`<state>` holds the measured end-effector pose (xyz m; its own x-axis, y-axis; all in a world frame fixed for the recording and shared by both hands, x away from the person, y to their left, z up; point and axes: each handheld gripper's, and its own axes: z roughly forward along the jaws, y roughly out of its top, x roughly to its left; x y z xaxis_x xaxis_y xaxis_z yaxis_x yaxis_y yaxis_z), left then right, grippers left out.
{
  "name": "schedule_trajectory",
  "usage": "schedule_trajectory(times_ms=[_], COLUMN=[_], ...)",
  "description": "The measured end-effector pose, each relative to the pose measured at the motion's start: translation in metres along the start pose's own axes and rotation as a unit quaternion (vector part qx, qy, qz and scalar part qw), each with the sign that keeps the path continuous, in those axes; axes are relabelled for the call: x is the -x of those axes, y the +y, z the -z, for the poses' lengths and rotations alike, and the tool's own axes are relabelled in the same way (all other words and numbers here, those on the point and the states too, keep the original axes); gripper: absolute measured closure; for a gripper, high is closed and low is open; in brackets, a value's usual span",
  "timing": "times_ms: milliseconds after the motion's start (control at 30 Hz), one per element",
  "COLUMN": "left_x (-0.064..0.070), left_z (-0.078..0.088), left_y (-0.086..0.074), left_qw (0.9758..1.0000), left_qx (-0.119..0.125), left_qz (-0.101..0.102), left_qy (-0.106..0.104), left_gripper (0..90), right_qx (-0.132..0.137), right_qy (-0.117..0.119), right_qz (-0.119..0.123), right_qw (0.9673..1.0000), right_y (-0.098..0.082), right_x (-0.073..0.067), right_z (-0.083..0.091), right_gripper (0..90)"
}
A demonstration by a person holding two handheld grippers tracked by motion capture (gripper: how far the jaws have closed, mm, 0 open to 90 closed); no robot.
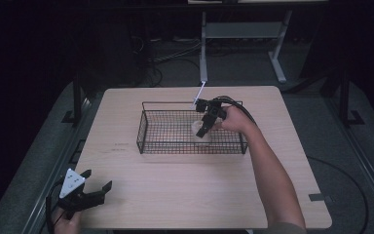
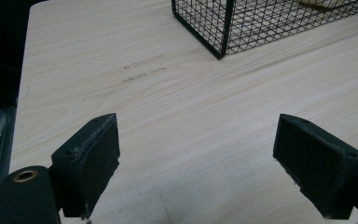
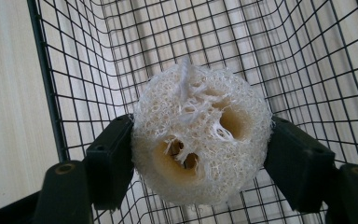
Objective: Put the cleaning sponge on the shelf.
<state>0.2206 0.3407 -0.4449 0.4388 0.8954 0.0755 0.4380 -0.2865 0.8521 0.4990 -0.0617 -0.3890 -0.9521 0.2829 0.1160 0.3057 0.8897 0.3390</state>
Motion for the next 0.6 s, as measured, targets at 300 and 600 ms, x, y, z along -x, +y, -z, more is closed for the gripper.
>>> schedule_trajectory(times_ms=[300, 600], left_x=[-0.0001, 0.0005], left_z=[0.0001, 0.0006], left_y=[0.0000, -0.0001], left_qw=[1.0000, 1.0000], left_qx=[0.000, 0.002], left_qz=[0.000, 0.001], left_qy=[0.000, 0.000], left_gripper=[13.7, 13.7], right_qx=[-0.001, 0.002], right_qy=[-0.002, -0.006], right_qz=[-0.001, -0.002], right_qw=[1.0000, 1.0000], right_y=[-0.0001, 0.0017], right_x=[-0.0008, -0.0048], right_z=[0.0003, 0.0036], right_gripper=[27.9, 19.1])
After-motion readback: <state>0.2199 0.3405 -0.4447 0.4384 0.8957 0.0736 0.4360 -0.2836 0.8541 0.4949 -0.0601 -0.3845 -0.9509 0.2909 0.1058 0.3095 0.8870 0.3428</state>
